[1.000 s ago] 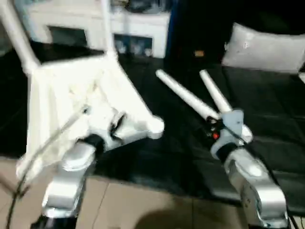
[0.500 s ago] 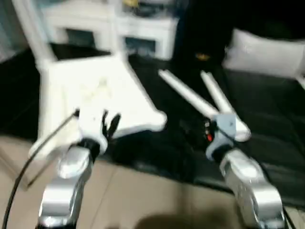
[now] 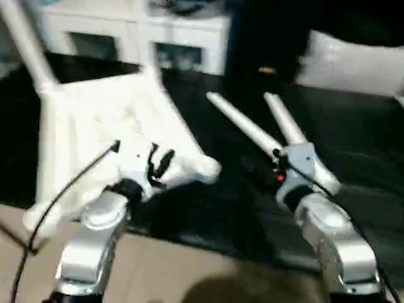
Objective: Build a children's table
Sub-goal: Pick table leg
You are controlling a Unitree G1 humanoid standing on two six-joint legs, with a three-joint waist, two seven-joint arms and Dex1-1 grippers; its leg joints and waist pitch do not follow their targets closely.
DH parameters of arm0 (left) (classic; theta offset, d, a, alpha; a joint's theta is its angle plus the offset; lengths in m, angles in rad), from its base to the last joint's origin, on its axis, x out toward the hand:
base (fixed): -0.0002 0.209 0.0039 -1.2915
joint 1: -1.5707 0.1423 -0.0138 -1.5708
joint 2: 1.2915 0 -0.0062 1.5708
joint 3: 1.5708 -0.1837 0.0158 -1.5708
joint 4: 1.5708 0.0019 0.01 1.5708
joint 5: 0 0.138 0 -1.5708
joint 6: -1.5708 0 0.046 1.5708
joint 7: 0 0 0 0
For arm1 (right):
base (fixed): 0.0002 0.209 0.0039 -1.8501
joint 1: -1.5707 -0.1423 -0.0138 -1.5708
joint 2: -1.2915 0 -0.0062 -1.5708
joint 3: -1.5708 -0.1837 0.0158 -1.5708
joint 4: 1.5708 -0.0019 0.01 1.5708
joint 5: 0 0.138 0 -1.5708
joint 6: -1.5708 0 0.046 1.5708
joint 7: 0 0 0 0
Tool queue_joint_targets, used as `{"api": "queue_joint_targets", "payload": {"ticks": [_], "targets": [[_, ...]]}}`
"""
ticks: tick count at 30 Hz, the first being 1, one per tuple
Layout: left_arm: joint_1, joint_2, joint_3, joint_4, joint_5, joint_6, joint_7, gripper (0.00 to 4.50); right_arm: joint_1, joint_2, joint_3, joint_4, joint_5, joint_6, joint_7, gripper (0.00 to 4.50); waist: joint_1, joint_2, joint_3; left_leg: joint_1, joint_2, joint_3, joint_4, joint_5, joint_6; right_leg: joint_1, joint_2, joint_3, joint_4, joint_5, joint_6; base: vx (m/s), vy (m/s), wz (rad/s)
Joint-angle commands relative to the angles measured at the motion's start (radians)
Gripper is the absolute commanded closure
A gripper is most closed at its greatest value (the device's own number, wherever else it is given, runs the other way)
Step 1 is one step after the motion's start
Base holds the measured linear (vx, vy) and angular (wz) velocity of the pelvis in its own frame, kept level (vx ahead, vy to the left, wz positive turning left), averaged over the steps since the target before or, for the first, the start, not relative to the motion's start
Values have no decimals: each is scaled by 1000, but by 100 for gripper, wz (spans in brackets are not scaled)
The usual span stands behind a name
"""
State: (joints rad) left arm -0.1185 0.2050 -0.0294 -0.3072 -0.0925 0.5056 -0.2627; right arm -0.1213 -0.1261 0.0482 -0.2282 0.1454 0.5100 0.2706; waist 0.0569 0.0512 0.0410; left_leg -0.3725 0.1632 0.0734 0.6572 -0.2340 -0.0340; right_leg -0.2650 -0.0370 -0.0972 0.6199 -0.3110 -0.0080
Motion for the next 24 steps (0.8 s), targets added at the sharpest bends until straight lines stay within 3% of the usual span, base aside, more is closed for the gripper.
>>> {"api": "queue_joint_targets", "payload": {"ticks": [1,2,3,4,5,6,7,8,9,10,11,12,13,15,16,17,18,19,20,21,22,23,24], "targets": [[-7,5,9,1,-3,11,-8,259,-15,-8,20,-9,-3,4,13,4,-64,21,-82,170,154,-128,-121,120,287,-127,-10,15,84,-100,-89,215,43,1],[-10,6,8,2,-1,11,-7,259,-19,-8,20,-6,-3,5,13,4,-37,26,-68,144,148,-119,-104,149,370,-151,-28,31,117,-77,-17,193,22,6],[-14,8,8,4,0,13,-8,259,-25,-11,21,-2,-5,12,9,4,-41,9,-65,127,144,-101,-113,175,420,-168,-40,37,133,-13,36,102,17,9],[-15,9,8,5,1,14,-9,259,-28,-12,21,0,-6,14,7,4,-36,4,-58,111,133,-77,-123,153,426,-171,-39,38,131,18,52,102,17,9],[-18,11,6,6,2,14,-10,259,-32,-14,22,2,-5,17,5,4,-36,-20,-51,90,106,-45,-134,63,421,-160,-52,57,86,84,36,77,-19,0],[-21,12,4,8,1,11,-14,259,-36,-17,23,3,-9,27,0,4,-28,-68,-43,48,25,10,-109,-128,322,-107,-87,102,-30,106,-20,78,-79,0],[-23,15,1,9,1,12,-17,259,-40,-18,24,4,-15,37,-5,4,-8,-88,-57,27,-28,39,-68,-167,274,-66,-116,138,-73,5,-62,78,-79,0],[-28,21,-6,14,-4,7,-30,259,-53,-19,22,8,-24,63,-19,4,21,-108,-56,-28,-38,24,18,-83,186,9,-205,198,-111,-171,-108,51,-88,-2],[-31,27,-11,15,-9,10,-41,259,-64,-23,22,13,-33,79,-27,4,38,-87,-57,-32,-28,16,13,-28,138,15,-209,199,-105,-190,-135,32,-76,-6],[-34,32,-16,17,-13,12,-51,259,-74,-27,22,18,-40,92,-33,4,34,-83,-48,-38,-16,9,-24,71,79,0,-175,170,-86,-111,-153,49,-92,-9],[-44,41,-28,21,-16,13,-70,259,-103,-37,22,33,-53,110,-42,4,27,-65,-50,-21,4,16,-83,159,42,-26,-120,122,-61,28,-162,39,-60,-5],[-53,43,-33,24,-21,27,-79,259,-124,-41,19,47,-56,129,-48,4,15,-65,-47,-28,8,15,-93,184,45,-35,-94,108,-43,109,-143,0,0,0],[-58,43,-35,26,-23,34,-82,259,-136,-44,18,54,-59,138,-52,4,8,-49,-60,2,30,8,-87,240,26,-52,-80,103,-17,261,-145,0,0,0],[-73,44,-39,31,-32,51,-95,259,-171,-55,17,83,-68,155,-60,4,2,-51,-66,12,34,5,-81,322,0,-55,-79,100,-10,426,-174,0,0,0],[-79,42,-37,33,-41,58,-103,259,-189,-61,18,104,-71,155,-60,4,0,-46,-60,13,35,9,-89,238,-18,-54,-85,100,-18,387,-201,0,0,0],[-86,37,-32,37,-60,68,-117,259,-216,-71,20,138,-82,160,-63,4,-2,-46,-52,12,38,12,-99,109,-41,-50,-90,103,-30,294,-216,0,0,0],[-95,44,-34,37,-91,94,-147,243,-272,-94,25,212,-98,172,-55,0,-7,-45,-44,14,39,12,-110,-16,-65,-50,-93,103,-37,179,-225,-56,25,-5],[-98,55,-42,29,-105,103,-171,243,-307,-105,25,263,-103,177,-47,0,-10,-49,-40,16,37,14,-113,-77,-72,-51,-92,103,-44,107,-223,-56,25,-5],[-100,67,-51,19,-112,114,-192,243,-343,-114,24,319,-108,175,-41,0,-12,-45,-37,21,39,15,-115,-163,-81,-56,-100,106,-51,-7,-224,-68,20,-5],[-103,77,-57,14,-118,121,-205,243,-367,-119,23,356,-112,176,-38,0,-16,-50,-32,21,38,19,-118,-208,-78,-59,-101,110,-60,-87,-216,-66,10,-2],[-106,98,-73,3,-123,135,-232,243,-410,-129,26,430,-119,168,-30,0,-16,-50,-32,21,38,19,-118,-208,-78,-59,-101,110,-60,-87,-216,-66,10,-2],[-109,123,-92,-9,-126,149,-263,227,-457,-139,29,514,-126,156,-19,0,-21,-51,-28,22,37,26,-116,-250,-65,-68,-104,112,-70,-195,-201,-66,-4,-1],[-110,145,-104,-22,-131,166,-291,227,-506,-145,27,604,-127,137,-6,0,-24,-49,-28,21,37,29,-114,-249,-61,-71,-105,113,-74,-233,-195,0,0,0]]}}
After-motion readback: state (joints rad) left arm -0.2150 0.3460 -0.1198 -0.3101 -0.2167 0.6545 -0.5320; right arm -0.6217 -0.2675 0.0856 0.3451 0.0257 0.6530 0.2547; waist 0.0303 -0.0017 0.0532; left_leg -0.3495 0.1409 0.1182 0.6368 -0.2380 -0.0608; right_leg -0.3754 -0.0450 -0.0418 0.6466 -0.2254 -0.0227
